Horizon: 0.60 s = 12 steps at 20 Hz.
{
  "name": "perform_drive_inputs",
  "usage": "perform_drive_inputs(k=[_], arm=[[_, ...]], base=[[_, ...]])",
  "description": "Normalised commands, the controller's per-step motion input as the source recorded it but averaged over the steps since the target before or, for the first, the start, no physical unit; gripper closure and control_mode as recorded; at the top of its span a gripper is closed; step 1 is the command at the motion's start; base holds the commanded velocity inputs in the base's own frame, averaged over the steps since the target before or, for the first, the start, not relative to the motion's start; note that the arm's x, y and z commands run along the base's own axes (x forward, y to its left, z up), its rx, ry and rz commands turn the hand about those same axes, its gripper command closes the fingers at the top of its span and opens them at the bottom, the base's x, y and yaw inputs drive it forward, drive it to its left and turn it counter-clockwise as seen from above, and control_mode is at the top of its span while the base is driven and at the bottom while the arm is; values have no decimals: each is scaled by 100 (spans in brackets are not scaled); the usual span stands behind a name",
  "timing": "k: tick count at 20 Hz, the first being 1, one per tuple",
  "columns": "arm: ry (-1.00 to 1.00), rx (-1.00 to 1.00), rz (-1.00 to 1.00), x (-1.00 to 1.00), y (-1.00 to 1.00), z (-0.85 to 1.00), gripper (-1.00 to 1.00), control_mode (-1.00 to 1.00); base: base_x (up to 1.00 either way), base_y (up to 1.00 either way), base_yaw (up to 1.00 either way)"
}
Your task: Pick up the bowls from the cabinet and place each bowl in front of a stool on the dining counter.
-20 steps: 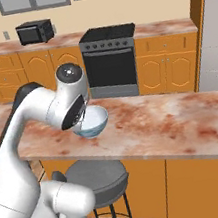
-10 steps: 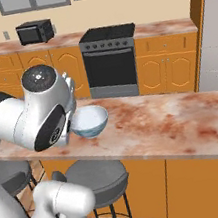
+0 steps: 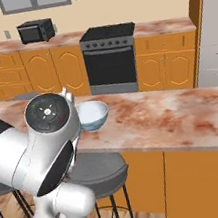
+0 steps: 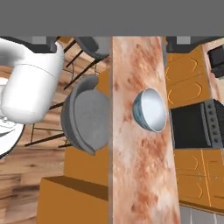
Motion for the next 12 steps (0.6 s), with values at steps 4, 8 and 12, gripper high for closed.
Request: perform_drive_inputs(k=[4, 8, 12], arm=[[0, 0, 0, 0, 0, 0, -100, 100], [0, 0, 0, 0, 0, 0, -100, 100], [0, 0, 0, 0, 0, 0, -100, 100]], base=[[-89, -81, -40], [-27, -28, -76], [-1, 0, -98]])
